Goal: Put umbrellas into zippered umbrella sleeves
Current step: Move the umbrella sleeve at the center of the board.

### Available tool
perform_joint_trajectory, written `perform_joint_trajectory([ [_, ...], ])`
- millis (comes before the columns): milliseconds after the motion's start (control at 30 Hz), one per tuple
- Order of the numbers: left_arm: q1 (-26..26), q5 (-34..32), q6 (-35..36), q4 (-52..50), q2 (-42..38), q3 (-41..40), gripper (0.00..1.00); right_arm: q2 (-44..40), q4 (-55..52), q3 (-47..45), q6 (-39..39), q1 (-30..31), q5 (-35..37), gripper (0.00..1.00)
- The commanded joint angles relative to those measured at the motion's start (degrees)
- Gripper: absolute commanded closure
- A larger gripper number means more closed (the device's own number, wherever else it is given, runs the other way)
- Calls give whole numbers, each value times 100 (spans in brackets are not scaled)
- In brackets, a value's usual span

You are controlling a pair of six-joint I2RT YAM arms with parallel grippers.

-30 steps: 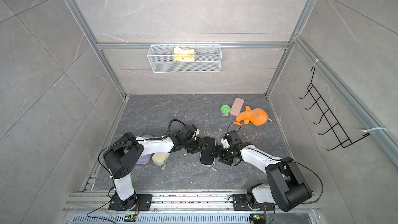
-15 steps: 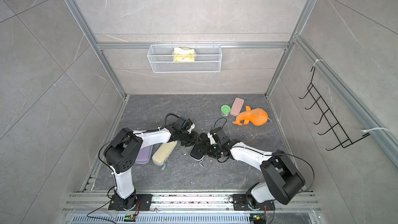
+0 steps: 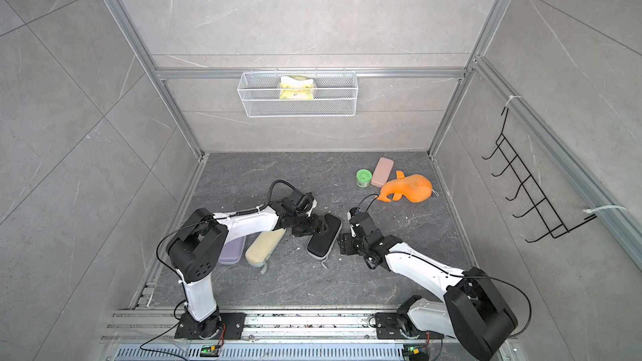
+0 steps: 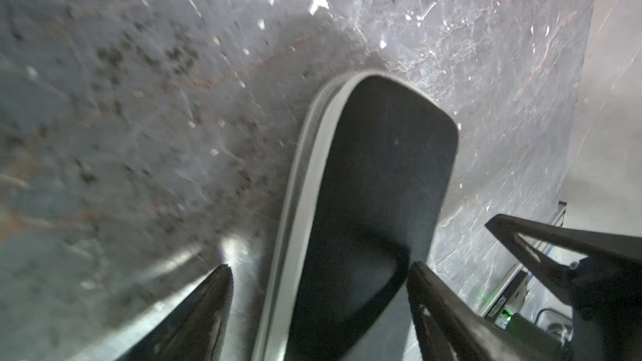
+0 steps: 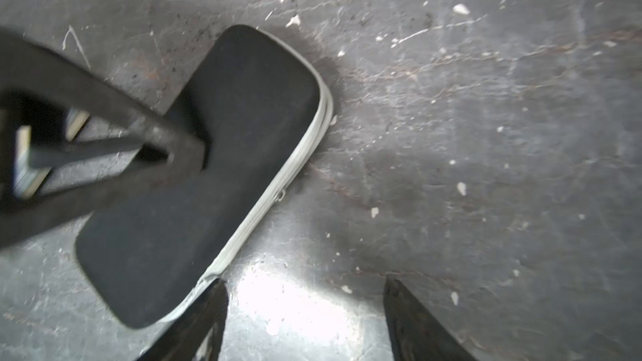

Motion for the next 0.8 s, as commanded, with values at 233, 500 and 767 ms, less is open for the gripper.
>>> perform_joint_trajectory([
  [233,-877,-1739,806,-737,78,517,1,-106,122,-203,312,-110,333,27],
  [500,-1080,-2294,867,-1148,411,804,0,-165,231,-363,520,-324,193,28],
  [767,-1086,-2395,257,-1179,623,861,0,-203,351,-535,730,-693,-121,29],
])
